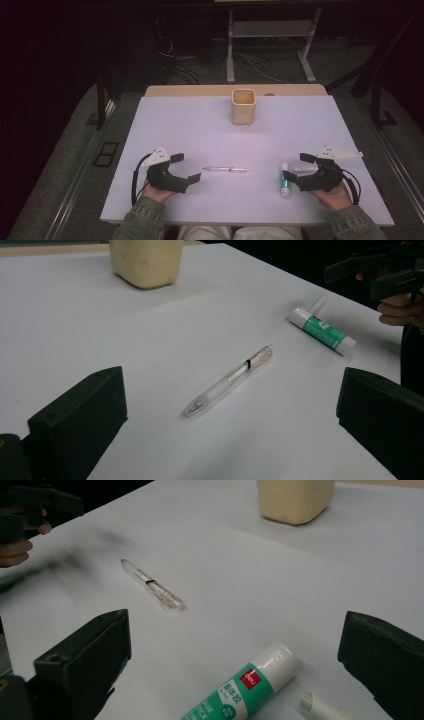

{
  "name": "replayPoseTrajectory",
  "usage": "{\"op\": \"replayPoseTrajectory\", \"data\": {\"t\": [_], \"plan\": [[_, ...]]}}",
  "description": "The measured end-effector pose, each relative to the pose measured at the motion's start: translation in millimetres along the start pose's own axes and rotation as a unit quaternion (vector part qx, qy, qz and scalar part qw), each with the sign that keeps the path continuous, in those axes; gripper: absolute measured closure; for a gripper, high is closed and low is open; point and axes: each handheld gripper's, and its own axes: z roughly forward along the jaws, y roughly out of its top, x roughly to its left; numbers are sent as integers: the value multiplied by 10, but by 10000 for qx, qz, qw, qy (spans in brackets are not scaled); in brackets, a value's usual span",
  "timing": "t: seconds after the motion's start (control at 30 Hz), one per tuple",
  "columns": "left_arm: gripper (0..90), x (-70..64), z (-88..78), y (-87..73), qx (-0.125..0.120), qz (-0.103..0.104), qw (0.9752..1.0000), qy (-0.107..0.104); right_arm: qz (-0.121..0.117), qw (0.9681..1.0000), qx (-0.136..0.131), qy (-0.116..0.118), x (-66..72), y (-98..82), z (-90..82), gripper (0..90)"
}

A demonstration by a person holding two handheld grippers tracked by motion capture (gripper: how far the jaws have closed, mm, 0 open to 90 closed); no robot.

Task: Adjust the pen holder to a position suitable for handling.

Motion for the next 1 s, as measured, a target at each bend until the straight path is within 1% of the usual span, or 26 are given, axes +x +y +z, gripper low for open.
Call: {"op": "replayPoseTrajectory", "data": {"t": [0.17,0.37,0.5,0.63,0.83,0.93,0.97,1.0], "plan": [[0,2,0,-3,19,0,10000,9,-30,10000,35,-4,15,-1,-8,3],[0,-1,1,-9,29,-12,10000,25,-12,10000,65,11,17,2,-18,3],[0,-8,-5,-12,19,-20,10000,42,-44,9999,121,-26,10,30,-56,4],[0,-10,-8,-14,18,-31,10000,50,-11,10000,79,-31,-5,59,-86,4],[0,-14,-14,-15,9,-46,10000,59,-42,9999,143,-39,-26,88,-107,4],[0,-14,-15,-17,14,-61,10000,65,-37,9998,203,-78,-73,125,-146,3],[0,-14,-15,-17,14,-61,10000,65,-73,9997,212,-88,-95,136,-160,4],[0,-14,-15,-18,8,-63,10000,64,-73,9997,212,-88,-95,136,-160,4]]}}
